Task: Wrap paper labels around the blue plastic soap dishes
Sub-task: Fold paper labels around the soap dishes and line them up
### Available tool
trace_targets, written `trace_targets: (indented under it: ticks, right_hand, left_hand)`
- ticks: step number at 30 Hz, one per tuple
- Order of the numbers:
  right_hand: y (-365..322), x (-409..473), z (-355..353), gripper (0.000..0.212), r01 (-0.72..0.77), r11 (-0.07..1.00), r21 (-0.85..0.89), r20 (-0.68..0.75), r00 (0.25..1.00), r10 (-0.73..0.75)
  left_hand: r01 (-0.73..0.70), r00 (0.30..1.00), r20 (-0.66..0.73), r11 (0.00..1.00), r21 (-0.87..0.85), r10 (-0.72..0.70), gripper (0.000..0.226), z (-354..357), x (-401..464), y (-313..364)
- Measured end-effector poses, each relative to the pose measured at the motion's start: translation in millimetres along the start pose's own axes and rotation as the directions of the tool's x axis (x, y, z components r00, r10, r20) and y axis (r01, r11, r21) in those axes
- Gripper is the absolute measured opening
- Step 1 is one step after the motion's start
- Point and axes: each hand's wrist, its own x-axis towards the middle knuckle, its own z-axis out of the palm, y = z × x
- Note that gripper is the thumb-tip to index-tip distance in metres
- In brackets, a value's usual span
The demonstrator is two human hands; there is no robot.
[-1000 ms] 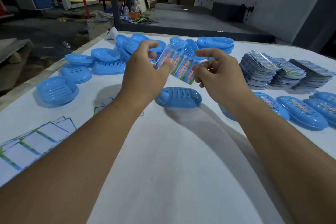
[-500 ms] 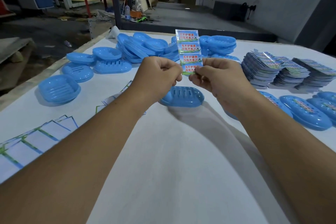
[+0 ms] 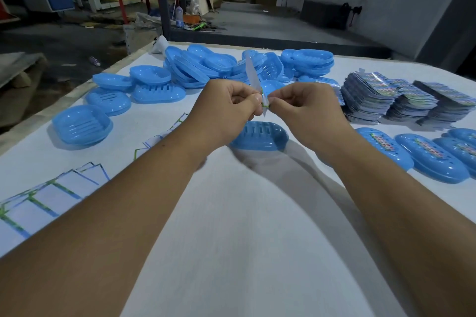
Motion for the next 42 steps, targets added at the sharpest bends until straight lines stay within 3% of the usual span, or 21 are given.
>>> trace_targets:
  ticks: [7, 12, 30, 42]
  right_hand:
    - [-7, -4, 0, 0.021, 0.024, 0.997, 0.069, 0.048, 0.998, -0.027]
    - [-8, -4, -1, 0.016, -0.010, 0.996, 0.090, 0.046, 0.999, 0.005]
    - [-6, 1, -11, 0.017, -0.203, 0.961, 0.189, -0.060, 0.974, 0.218]
    - [-3, 6, -15, 0.014, -0.277, 0.940, 0.198, -0.097, 0.949, 0.300]
  left_hand:
    - [-0.036, 0.999, -0.018, 0.997, 0.065, 0.037, 0.014, 1, 1, -2]
    - [-0.054, 0.998, -0.029, 0.994, 0.092, 0.057, 0.014, 2, 1, -3]
    - [0.163, 0.968, -0.225, 0.964, 0.212, -0.114, 0.022, -7, 8, -6]
    - [0.181, 0.960, -0.270, 0.902, 0.393, -0.075, 0.025, -11, 15, -12]
